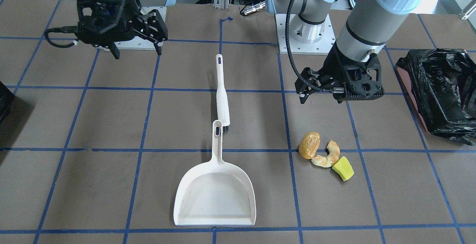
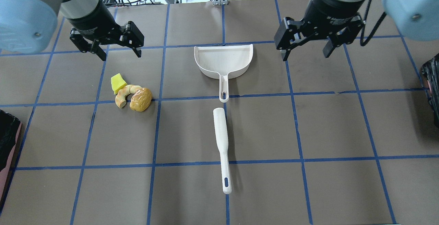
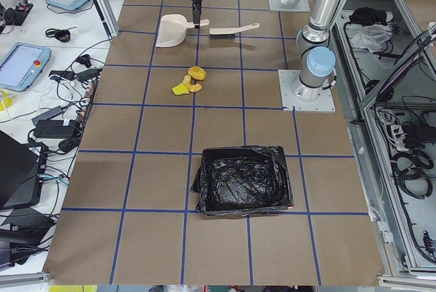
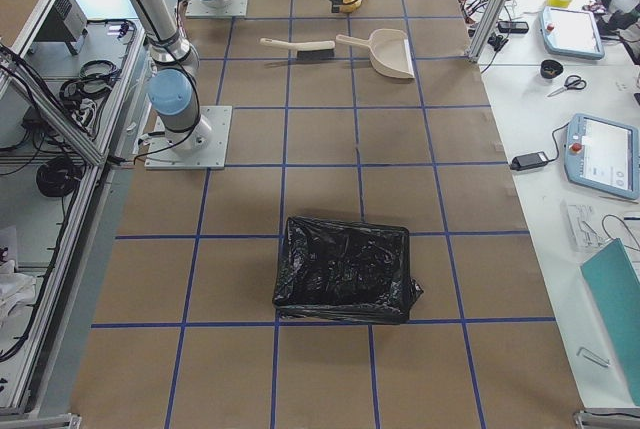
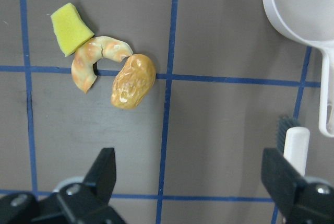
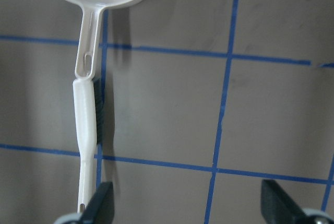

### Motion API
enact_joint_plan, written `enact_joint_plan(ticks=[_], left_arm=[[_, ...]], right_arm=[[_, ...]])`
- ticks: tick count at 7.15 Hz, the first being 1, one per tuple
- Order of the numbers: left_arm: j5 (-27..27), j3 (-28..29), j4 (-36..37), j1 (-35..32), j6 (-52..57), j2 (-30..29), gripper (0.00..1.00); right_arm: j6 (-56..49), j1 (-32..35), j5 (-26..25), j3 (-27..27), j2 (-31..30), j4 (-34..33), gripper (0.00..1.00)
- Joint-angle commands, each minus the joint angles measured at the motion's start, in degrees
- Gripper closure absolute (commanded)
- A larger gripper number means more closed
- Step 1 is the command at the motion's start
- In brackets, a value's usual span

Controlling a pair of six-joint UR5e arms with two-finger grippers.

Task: Sweep and dump trash in nearest bin
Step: 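Reach left gripper toward dustpan handle while right gripper reaches toward brush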

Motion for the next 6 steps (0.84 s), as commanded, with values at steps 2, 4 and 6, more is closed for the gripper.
enact_joint_plan(ticks=[2, 4, 6], left_arm=[[-8.43, 0.03, 7.61, -3.16, -4.48, -7.15, 0.00], [-8.02, 0.12, 16.12, -9.03, -10.73, -10.93, 0.00], [-6.10, 0.21, 18.26, -13.17, -9.87, -13.93, 0.00]], right_arm=[[7.42, 13.59, 0.03, 14.26, 1.54, -9.68, 0.00], [14.14, 20.36, 0.21, 25.95, 1.98, -25.46, 0.00], [16.21, 24.50, 0.12, 28.72, 6.27, -30.72, 0.01]])
